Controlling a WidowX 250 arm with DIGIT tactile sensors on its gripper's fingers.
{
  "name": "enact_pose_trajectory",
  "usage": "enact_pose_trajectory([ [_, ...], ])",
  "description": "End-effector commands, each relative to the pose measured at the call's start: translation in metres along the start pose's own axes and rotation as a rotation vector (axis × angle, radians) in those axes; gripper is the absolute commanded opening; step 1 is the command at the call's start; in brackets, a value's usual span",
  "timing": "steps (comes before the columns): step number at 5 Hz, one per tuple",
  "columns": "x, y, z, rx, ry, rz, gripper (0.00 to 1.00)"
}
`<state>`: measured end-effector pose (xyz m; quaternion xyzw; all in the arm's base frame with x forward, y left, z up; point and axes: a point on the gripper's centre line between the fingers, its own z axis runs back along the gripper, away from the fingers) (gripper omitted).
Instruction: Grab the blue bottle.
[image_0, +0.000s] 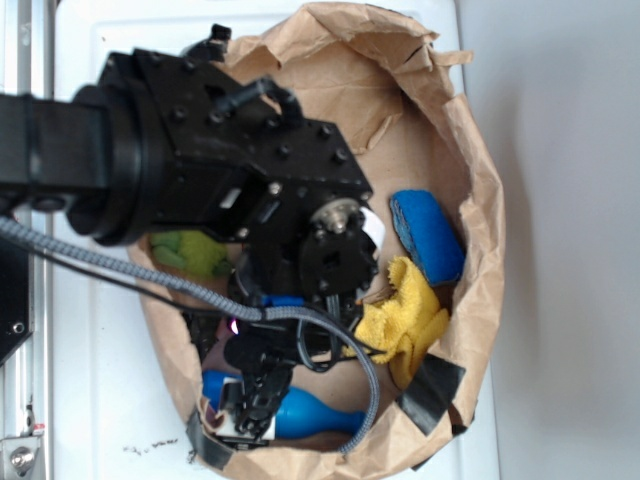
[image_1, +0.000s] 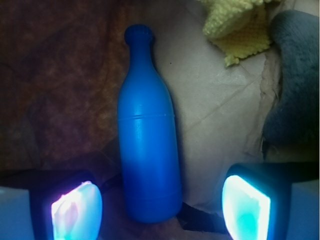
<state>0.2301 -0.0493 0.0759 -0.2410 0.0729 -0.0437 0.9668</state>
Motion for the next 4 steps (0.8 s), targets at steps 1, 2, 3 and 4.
enact_pose_trajectory([
  [1,0.013,-0.012,-0.005,-0.009,-0.093,0.006,1.00],
  [2,0.018,-0.012,-0.010,0.003,-0.135,0.028,1.00],
  [3,0.017,-0.008,-0.014,0.019,-0.115,0.021,1.00],
  [4,0.012,-0.009,-0.022,0.034,-0.082,0.002,1.00],
])
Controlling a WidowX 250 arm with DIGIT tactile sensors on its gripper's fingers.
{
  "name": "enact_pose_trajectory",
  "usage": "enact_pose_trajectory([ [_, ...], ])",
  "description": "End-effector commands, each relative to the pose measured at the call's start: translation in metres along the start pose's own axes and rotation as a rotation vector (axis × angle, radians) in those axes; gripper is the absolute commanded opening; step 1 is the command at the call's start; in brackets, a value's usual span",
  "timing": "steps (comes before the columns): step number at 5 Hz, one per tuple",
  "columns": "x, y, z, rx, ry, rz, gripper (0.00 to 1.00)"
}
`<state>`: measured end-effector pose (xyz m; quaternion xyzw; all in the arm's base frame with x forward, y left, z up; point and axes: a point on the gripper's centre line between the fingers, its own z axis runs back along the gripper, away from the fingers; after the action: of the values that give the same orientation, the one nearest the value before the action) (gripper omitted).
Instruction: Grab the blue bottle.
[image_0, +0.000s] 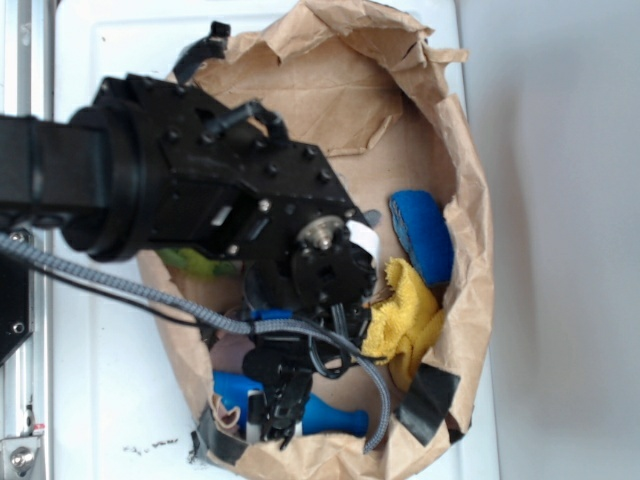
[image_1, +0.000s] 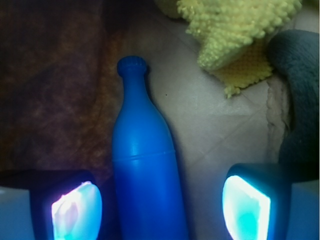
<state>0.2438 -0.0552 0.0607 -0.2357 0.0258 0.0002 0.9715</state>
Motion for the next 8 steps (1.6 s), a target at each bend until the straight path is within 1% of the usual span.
enact_pose_trajectory([
  [1,-0.006,-0.013,-0.024,0.054,0.029,-0.078,1.00],
  [2,-0.006,-0.015,-0.039,0.067,0.027,-0.086,1.00],
  [4,-0.003,-0.013,-0.052,0.127,0.021,-0.112,1.00],
  [5,-0.002,-0.011,-0.051,0.124,0.037,-0.101,1.00],
  [6,-0.001,-0.009,-0.049,0.123,0.020,-0.079,0.00],
  [8,0.000,-0.008,-0.041,0.120,0.005,-0.085,0.00],
])
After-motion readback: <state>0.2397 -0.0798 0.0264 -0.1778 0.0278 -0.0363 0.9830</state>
